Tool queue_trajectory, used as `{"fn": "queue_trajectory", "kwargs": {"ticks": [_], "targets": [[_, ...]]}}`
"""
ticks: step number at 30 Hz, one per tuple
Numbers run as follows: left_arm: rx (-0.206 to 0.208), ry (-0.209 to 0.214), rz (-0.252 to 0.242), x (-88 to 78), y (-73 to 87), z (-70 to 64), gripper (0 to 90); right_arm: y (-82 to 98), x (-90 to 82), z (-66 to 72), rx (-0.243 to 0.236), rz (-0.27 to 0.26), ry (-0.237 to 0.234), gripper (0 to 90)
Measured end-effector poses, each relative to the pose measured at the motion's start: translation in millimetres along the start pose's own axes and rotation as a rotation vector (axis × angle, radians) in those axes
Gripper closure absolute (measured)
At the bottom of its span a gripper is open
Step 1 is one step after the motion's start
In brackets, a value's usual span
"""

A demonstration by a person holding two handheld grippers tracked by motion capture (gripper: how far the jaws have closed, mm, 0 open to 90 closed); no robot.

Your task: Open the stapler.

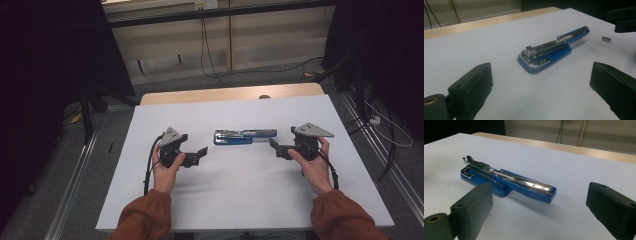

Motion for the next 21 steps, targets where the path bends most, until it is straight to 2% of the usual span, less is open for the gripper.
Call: {"fn": "queue_trajectory", "kwargs": {"ticks": [2, 5, 8, 13, 14, 17, 21], "targets": [[0.001, -0.013, -0.006, -6.0, 3.0, 1.4, 4.8, 0.1, -3.4, 0.3, 0.001, 0.0, 0.002, 7.1], [-0.008, -0.032, -0.027, -17.9, 4.7, 2.9, 5.3, -0.4, -10.3, -1.4, -0.008, -0.02, 0.037, 8.9], [-0.016, -0.032, -0.045, -28.4, 5.6, 1.9, 5.4, 0.5, -13.9, -4.5, -0.009, -0.023, 0.044, 9.0], [0.005, -0.033, -0.036, -39.8, 14.0, 1.0, 5.3, 8.7, -21.3, -6.9, -0.009, 0.002, 0.029, 8.7], [-0.003, -0.033, -0.04, -40.9, 16.0, 1.2, 5.3, 9.9, -23.2, -7.4, -0.013, 0.003, 0.032, 8.7], [-0.004, -0.057, -0.021, -44.3, 19.4, 1.8, 5.3, 12.9, -28.6, -8.1, -0.01, 0.0, 0.036, 8.7], [0.006, -0.068, -0.03, -52.8, 21.2, -2.1, 5.3, 14.7, -36.0, -7.7, -0.007, -0.003, 0.02, 8.7]]}}
Point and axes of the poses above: each handheld gripper's, and its own axes: x roughly forward along the jaws, y roughly out of its underside, z roughly to its left, the point moved 2 cm from there along x, roughly forward along the jaws, and after that the axes turned 3 degrees about -x, right-handed, at the moved point
